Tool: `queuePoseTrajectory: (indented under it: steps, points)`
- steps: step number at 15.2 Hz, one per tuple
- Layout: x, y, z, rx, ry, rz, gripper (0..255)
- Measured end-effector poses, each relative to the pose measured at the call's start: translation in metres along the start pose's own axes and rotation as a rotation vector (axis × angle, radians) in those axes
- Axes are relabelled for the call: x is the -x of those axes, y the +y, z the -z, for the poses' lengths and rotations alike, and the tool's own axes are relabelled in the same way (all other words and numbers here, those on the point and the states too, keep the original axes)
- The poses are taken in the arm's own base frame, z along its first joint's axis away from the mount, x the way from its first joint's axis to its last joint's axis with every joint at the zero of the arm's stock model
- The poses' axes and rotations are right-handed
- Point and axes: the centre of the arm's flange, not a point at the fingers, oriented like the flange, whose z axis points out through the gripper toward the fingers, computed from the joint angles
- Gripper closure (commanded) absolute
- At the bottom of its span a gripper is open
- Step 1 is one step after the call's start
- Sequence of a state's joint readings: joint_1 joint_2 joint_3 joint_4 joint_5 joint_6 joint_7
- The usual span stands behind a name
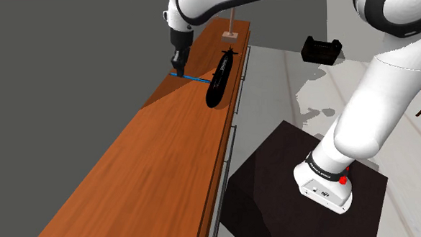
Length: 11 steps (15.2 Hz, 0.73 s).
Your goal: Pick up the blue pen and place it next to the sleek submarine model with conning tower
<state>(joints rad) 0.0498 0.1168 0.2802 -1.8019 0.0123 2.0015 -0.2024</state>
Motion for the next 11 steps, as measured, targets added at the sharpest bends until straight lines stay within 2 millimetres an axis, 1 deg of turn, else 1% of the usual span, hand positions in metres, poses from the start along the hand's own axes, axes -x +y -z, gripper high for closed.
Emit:
queuePoseTrajectory:
  steps: [11]
  points:
    - [0.005, 0.002, -0.057, 0.0, 0.0, 0.0, 255]
